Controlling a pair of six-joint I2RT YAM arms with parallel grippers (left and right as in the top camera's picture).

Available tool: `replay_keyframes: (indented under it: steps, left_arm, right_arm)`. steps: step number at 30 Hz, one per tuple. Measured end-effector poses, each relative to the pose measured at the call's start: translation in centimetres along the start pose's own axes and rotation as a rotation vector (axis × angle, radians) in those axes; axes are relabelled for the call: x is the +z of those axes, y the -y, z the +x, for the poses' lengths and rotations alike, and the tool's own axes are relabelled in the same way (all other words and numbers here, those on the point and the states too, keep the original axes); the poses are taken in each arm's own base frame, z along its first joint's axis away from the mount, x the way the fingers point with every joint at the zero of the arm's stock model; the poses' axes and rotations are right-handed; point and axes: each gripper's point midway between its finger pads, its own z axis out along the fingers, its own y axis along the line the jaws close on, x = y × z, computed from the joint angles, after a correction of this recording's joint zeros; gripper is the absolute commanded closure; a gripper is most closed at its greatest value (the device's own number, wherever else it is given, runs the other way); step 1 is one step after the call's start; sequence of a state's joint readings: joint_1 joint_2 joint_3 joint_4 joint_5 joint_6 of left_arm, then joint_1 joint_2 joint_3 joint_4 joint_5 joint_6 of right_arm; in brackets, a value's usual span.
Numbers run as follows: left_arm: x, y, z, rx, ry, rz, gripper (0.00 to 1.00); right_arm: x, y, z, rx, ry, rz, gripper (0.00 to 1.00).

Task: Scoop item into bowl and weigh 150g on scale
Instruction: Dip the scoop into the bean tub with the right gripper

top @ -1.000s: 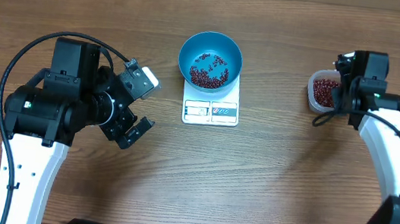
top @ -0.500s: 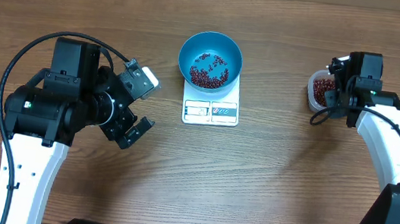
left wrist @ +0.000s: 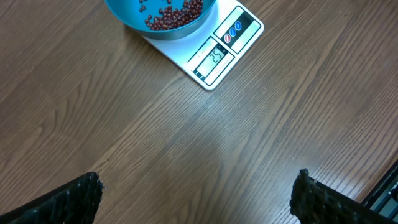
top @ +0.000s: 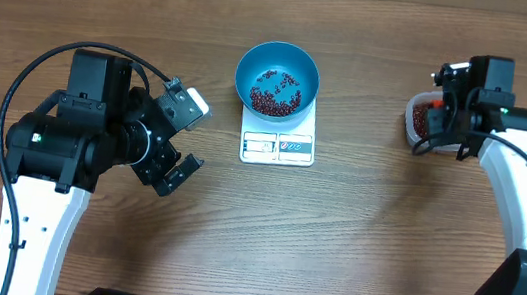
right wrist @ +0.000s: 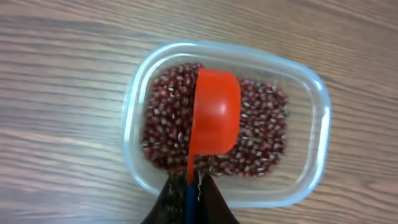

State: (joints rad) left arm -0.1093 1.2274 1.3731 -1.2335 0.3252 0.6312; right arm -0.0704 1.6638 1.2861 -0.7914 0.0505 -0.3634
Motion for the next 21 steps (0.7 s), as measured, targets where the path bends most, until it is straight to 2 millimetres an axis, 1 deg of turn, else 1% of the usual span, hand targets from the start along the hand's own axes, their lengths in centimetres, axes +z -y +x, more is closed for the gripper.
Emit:
replay_keyframes:
  steps: [2,5,10,14,17,21]
  left_arm:
    - [0.0,0.0,0.0,0.000,0.000,0.000,0.00]
    - [0.0,0.0,0.0,0.000,0.000,0.000,0.00]
    - [0.0,0.0,0.0,0.000,0.000,0.000,0.00]
    - [0.0,0.0,0.0,0.000,0.000,0.000,0.00]
    - [0.0,0.0,0.0,0.000,0.000,0.000,0.00]
    - [0.0,0.0,0.0,0.000,0.000,0.000,0.00]
  right_arm:
    - [0.0,0.0,0.4,0.027,-0.006,-0.039,0.97]
    - [-0.1,0.6,0.9,0.091,-0.003,-0.084,0.96]
    - [-0.1,2.7,1.7,0.251,0.021,-0.163,0.96]
    - [0.2,3.8,2.2,0.354,0.038,-0.251,0.96]
    - [0.5,3.5,2.3,0.393,0.047,-0.319,0.96]
    - [0.7,2.2,1.9,0.408,0.056,-0.410,0.97]
